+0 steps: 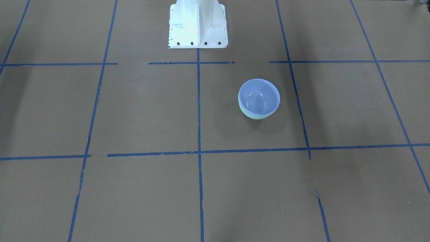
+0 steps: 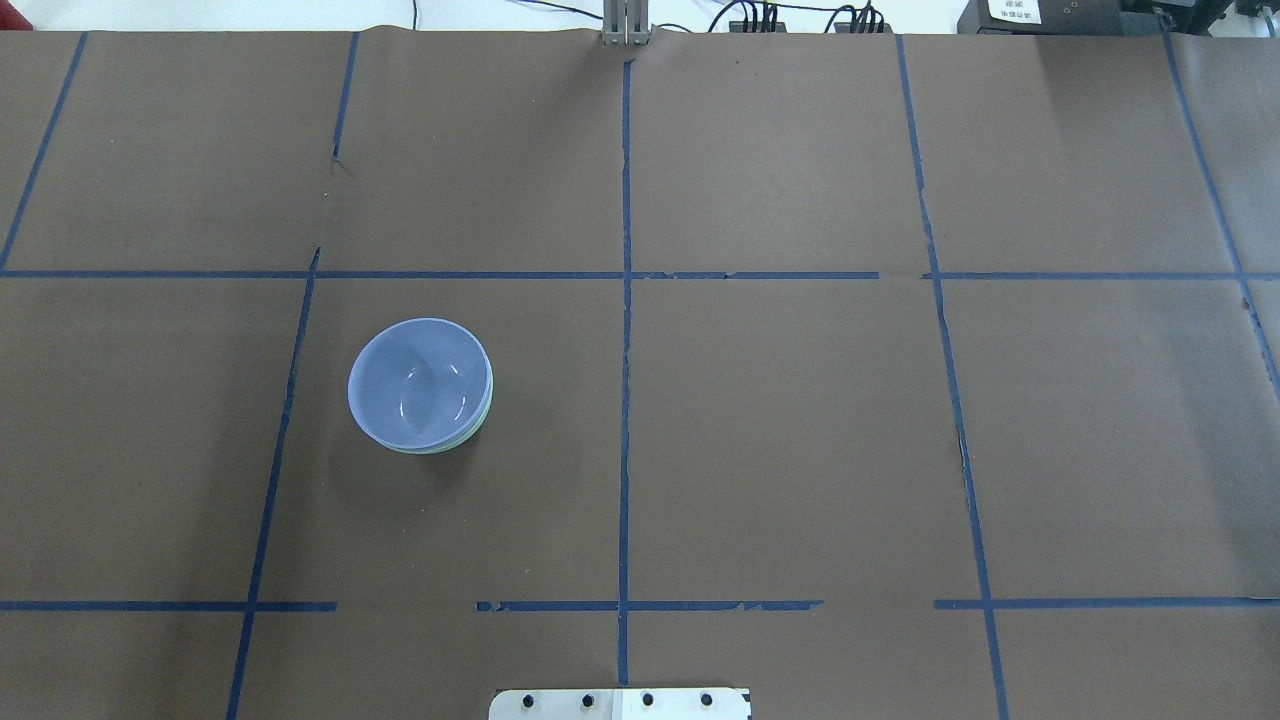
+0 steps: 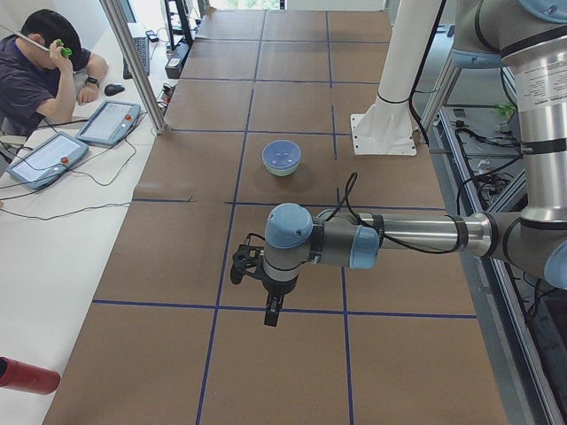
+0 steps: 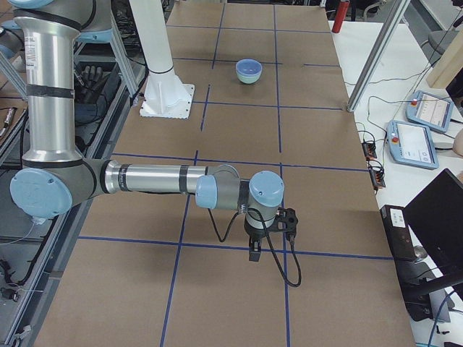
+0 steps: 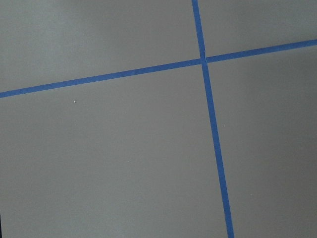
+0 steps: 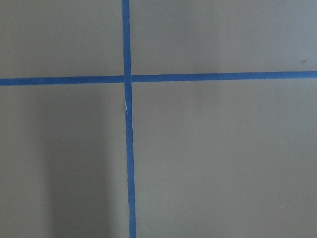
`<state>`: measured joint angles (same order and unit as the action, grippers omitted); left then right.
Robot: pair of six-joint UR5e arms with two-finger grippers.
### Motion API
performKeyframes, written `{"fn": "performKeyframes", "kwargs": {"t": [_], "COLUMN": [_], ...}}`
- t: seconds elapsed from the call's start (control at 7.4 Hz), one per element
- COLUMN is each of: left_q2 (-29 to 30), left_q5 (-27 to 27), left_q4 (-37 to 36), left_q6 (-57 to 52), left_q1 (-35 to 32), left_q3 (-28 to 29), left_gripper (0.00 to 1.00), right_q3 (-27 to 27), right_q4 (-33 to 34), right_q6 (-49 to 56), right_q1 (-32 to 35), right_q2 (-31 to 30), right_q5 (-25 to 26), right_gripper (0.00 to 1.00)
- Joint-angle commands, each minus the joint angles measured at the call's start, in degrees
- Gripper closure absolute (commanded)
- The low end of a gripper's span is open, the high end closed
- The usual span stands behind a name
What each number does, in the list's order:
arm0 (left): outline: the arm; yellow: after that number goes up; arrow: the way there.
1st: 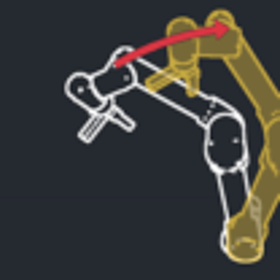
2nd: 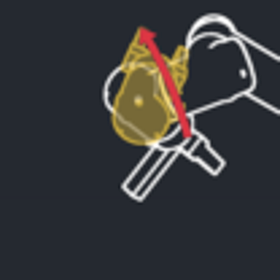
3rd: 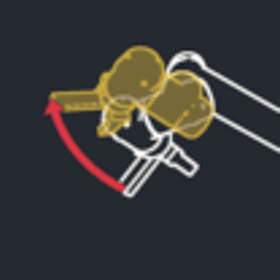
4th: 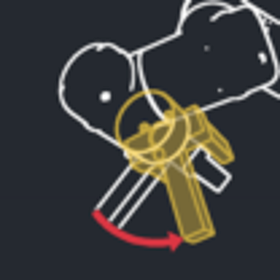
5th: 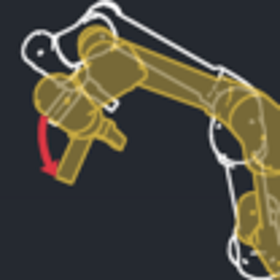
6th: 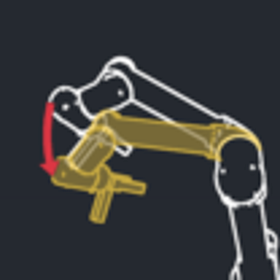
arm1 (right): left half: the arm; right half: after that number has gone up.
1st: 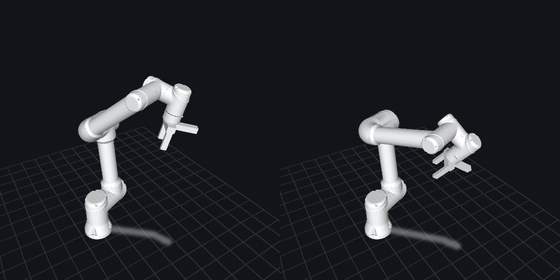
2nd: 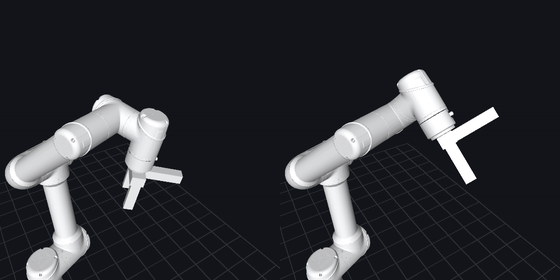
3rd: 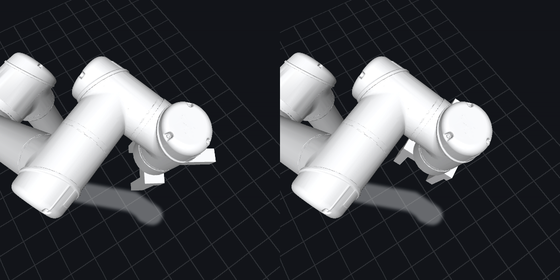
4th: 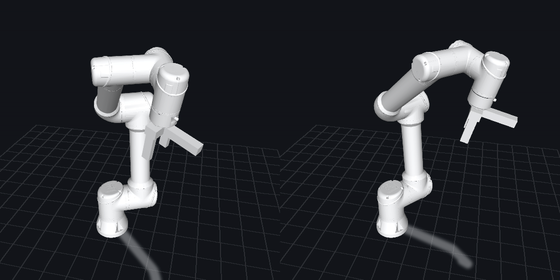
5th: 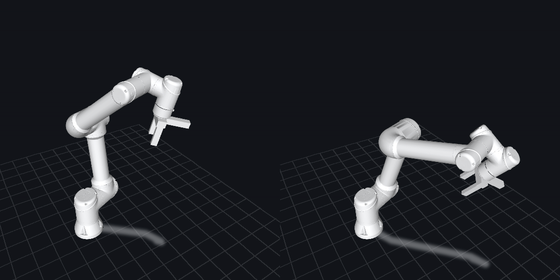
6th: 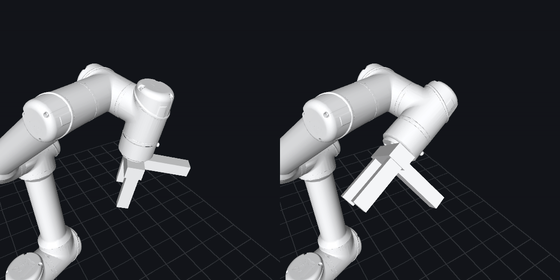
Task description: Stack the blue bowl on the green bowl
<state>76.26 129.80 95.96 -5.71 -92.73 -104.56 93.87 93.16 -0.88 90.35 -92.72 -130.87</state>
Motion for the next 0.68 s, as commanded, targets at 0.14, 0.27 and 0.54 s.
{"fn": "performKeyframes", "kwargs": {"t": [0.14, 0.27, 0.54], "left_q2": [-0.06, -0.06, -0.06], "left_q5": [0.01, 0.01, 0.01], "left_q4": [0.02, 0.02, -0.16], "left_q6": [-0.01, -0.01, -0.01], "left_q1": [0.0, 0.0, 0.0], "left_q3": [-0.29, -0.46, -0.56], "left_gripper": [0.0, 0.0, 0.0], "right_q3": [0.0, 0.0, 0.0], "right_q4": [0.0, 0.0, 0.0], "right_q6": [-0.08, -0.09, -0.09], "right_q1": [0.0, 0.09, 0.0], "right_q2": [0.0, 0.0, 0.0], "right_q5": [0.0, 0.0, 0.0], "right_gripper": [0.0, 0.0, 0.0]}}
